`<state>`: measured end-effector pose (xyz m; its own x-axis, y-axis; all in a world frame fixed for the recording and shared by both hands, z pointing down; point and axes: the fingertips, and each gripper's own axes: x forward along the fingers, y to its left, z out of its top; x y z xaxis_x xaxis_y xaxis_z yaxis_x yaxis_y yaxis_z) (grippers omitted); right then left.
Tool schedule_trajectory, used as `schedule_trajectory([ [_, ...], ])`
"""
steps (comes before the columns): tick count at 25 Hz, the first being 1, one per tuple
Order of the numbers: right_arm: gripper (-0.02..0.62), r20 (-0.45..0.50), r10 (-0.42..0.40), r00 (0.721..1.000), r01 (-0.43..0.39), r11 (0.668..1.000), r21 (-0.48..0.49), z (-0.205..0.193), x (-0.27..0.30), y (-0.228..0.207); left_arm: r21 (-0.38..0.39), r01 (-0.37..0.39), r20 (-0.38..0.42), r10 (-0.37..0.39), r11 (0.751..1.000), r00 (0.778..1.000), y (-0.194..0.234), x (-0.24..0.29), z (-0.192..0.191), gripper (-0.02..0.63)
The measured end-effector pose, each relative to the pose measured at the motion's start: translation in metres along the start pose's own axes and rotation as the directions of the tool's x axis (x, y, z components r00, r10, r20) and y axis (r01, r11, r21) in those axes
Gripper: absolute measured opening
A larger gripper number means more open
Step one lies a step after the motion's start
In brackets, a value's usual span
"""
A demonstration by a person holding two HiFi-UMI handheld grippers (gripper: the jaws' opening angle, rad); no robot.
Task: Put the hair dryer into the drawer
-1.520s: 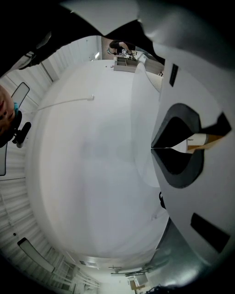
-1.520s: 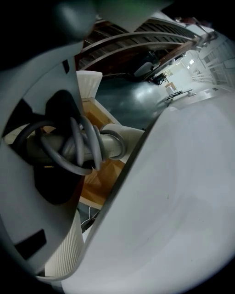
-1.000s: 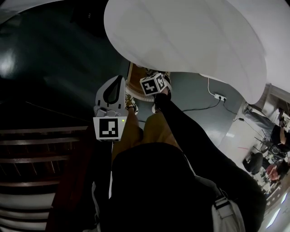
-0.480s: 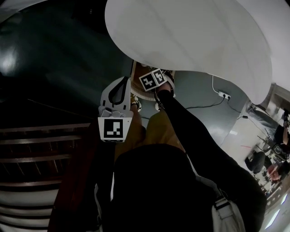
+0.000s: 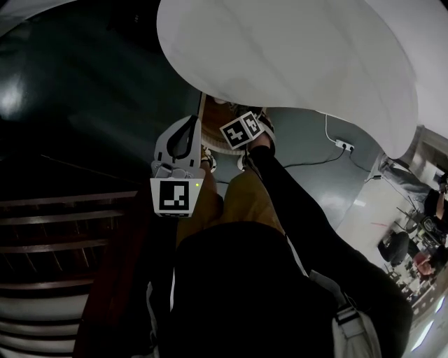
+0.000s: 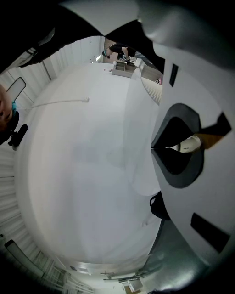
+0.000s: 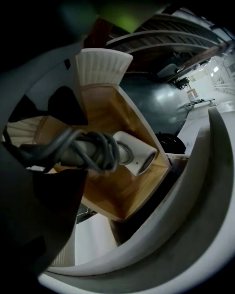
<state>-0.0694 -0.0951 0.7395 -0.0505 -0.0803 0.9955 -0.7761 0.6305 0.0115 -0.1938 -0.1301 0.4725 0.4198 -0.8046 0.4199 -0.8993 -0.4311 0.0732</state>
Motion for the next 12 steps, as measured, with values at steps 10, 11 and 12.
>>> schedule_trajectory([
  [10,0.262,-0.086,0.151,0.985,-0.152,0.988,-0.008,-0.062,-0.006,-0.010,-0.005,0.030,-0.004,-0.030,1.000,1.000,-0.019,0.008,-0.003,0.018],
  [11,0.254,-0.068,0.166,0.984,-0.168,0.986,-0.010,-0.059,-0.006,-0.008,-0.005,0.031,-0.006,-0.031,1.000,0.999,-0.019,0.008,-0.004,0.018],
  [12,0.245,-0.045,0.179,0.983,-0.180,0.984,-0.004,-0.054,-0.008,-0.006,-0.008,0.030,-0.008,-0.030,1.000,1.000,-0.020,0.008,-0.005,0.018],
])
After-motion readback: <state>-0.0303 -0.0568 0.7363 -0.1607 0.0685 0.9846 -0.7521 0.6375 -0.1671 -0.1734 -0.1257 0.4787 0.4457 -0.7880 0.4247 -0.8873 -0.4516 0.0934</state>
